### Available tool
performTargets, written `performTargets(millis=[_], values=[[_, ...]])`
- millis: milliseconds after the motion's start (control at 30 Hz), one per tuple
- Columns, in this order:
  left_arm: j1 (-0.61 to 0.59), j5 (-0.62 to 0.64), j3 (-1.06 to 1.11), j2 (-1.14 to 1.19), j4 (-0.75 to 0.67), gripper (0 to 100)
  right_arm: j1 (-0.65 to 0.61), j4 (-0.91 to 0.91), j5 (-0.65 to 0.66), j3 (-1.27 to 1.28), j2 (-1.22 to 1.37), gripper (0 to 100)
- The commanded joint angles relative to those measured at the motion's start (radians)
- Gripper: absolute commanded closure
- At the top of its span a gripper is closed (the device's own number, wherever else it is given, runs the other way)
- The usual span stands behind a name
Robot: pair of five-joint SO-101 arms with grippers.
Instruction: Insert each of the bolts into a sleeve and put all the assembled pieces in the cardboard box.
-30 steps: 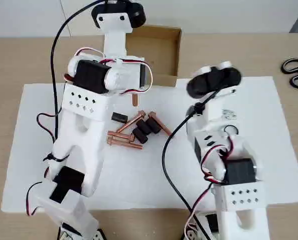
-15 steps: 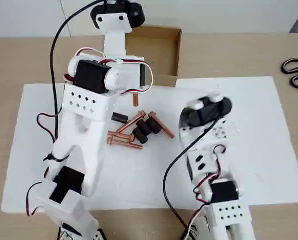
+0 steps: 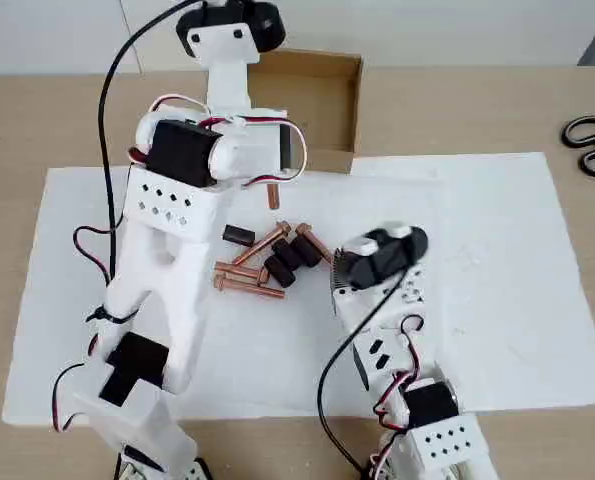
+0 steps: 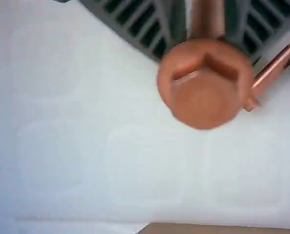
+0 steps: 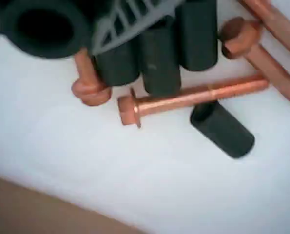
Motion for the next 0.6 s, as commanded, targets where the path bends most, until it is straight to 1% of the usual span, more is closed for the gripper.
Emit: performTargets(millis=[0,133,233,367,467,567], values=[[0.005,0.029,-0.085,-0.147,-0.032,99,-0.01,-0.015,-0.069,0.008,-0.082,99.5],[-0.003,0.031,-0.094,-0.25,-0.008,99,-0.013,0.038,-0.075,0.009,-0.137,99.5],[0.005,0.032,-0.047,-0.273,0.0,99,-0.022,0.076,-0.075,0.011,-0.159,99.5],[0.032,0.055,0.033,-0.276,-0.008,99,-0.073,0.082,-0.074,0.026,-0.168,99.5],[0.084,0.061,0.035,-0.307,-0.021,99,-0.096,0.082,-0.071,0.044,-0.168,99.5],[0.137,0.061,0.035,-0.4,-0.025,99,-0.097,0.082,-0.071,0.046,-0.168,99.5]])
